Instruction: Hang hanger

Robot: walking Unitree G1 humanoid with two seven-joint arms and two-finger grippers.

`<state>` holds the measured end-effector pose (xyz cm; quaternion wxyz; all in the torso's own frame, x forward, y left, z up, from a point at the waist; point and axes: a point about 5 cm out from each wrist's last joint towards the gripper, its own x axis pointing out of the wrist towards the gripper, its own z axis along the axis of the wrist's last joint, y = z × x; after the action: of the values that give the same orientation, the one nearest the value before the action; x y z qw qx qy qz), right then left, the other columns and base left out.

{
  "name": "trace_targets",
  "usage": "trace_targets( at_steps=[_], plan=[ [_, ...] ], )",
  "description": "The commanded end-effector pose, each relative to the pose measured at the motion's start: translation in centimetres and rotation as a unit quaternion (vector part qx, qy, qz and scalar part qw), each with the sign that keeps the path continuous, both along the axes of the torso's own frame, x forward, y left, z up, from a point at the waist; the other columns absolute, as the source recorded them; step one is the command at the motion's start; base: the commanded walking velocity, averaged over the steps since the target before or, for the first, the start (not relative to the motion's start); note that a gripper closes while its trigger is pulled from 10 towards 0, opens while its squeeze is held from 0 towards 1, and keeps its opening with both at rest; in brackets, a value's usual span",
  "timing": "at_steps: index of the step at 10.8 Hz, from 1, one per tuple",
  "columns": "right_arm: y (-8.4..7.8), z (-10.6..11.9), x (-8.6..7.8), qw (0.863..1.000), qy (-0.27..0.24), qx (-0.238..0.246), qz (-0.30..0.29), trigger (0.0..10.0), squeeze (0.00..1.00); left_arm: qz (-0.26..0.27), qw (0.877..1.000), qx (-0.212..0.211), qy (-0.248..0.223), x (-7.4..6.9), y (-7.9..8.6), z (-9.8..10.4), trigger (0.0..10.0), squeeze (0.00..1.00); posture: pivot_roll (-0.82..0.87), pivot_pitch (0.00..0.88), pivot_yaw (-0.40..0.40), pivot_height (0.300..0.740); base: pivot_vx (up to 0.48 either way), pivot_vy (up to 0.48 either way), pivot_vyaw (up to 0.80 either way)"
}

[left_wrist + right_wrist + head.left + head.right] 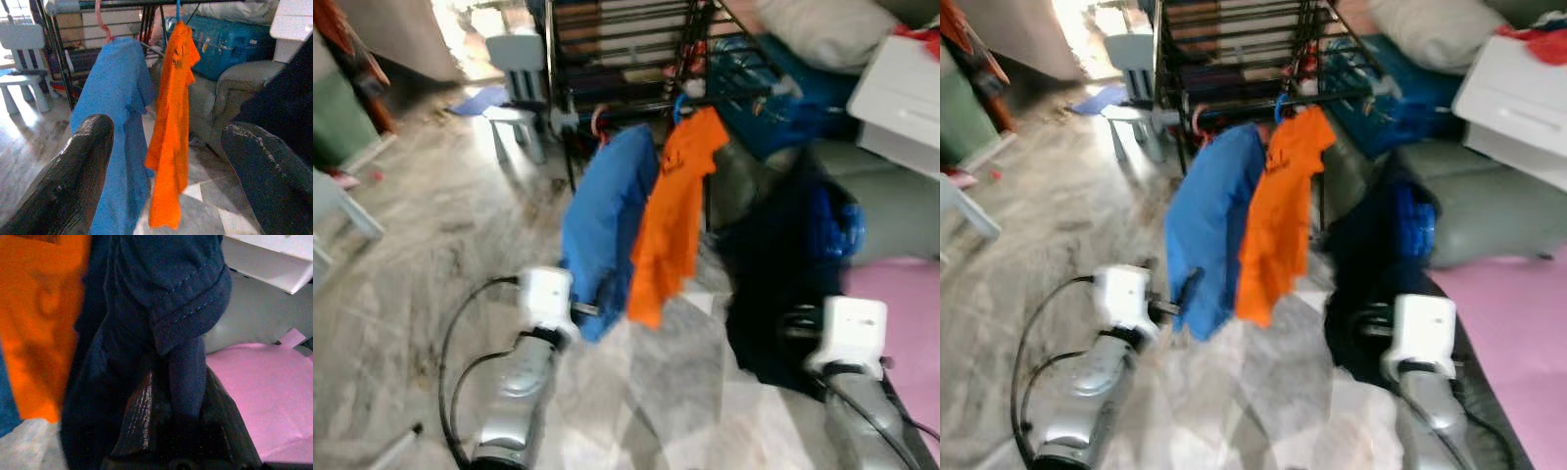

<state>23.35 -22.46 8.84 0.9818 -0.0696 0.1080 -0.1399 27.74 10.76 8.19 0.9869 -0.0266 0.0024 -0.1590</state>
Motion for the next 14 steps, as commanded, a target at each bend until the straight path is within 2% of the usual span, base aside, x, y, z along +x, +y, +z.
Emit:
trace_targets(
  at_steps=[1,3,5,8,11,14],
  plan=[
    [0.7,1.0,0.6,1.000,-0.026,0.002,0.010,10.0,0.00,0.017,1.000,0.010,-0.002,0.2,1.1,0.0,10.0,0.00,-0.19,0.044,0.055,0.740,0.446,0.000,0.00],
    [0.4,-0.2,0.8,0.999,0.019,0.016,0.026,10.0,0.00,0.015,1.000,0.009,0.003,0.2,1.0,-0.1,10.0,0.00,-0.19,0.048,0.058,0.740,0.446,0.000,0.00],
    [1.0,-1.3,0.6,0.997,0.057,0.027,0.048,10.0,0.00,0.014,1.000,0.019,0.007,0.2,0.9,-0.3,10.0,0.00,-0.19,0.053,0.057,0.740,0.446,0.000,0.00],
    [1.3,-1.3,0.3,0.996,0.063,0.029,0.048,10.0,0.00,0.011,1.000,0.019,0.016,0.1,0.8,-0.5,10.0,0.00,-0.19,0.058,0.060,0.740,0.480,0.000,0.00],
    [2.3,-2.0,0.2,0.991,0.093,0.041,0.092,10.0,0.00,0.017,0.999,0.029,0.022,0.1,1.0,-0.7,10.0,0.00,-0.19,0.059,0.060,0.740,0.480,0.000,0.00],
    [3.0,-1.9,0.4,0.987,0.095,0.057,0.115,10.0,0.00,0.025,0.999,0.028,0.027,0.1,1.3,-0.9,10.0,0.00,-0.19,0.063,0.061,0.740,0.480,0.000,0.00]
  ],
)
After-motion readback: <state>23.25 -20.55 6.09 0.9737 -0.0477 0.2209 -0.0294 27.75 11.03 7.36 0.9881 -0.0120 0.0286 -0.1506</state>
